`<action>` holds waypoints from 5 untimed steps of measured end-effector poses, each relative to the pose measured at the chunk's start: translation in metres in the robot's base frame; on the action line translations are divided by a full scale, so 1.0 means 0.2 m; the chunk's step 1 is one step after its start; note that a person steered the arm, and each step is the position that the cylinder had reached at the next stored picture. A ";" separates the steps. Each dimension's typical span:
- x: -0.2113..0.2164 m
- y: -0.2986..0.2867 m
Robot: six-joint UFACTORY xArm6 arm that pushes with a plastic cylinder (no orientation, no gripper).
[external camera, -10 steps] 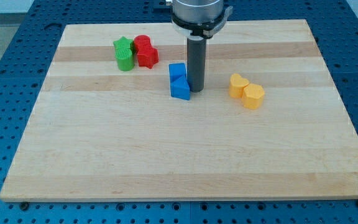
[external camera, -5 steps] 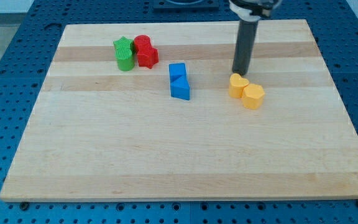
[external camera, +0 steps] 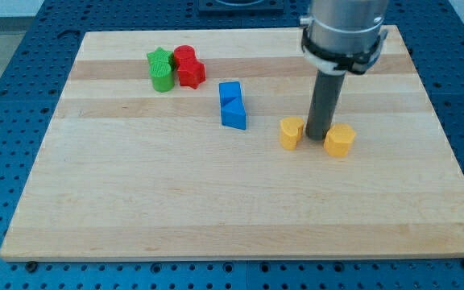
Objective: Push the yellow heart and yellow hexagon towards the center
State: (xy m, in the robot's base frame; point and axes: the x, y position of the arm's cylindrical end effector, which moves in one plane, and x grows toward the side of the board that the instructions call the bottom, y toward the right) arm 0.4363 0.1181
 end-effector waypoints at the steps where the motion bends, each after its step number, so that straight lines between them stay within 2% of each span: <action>1: -0.08 0.17; 2: 0.00 0.44; 3: 0.15 0.36; 4: 0.22 -0.01; 5: 0.22 0.00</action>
State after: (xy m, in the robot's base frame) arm 0.4796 0.1183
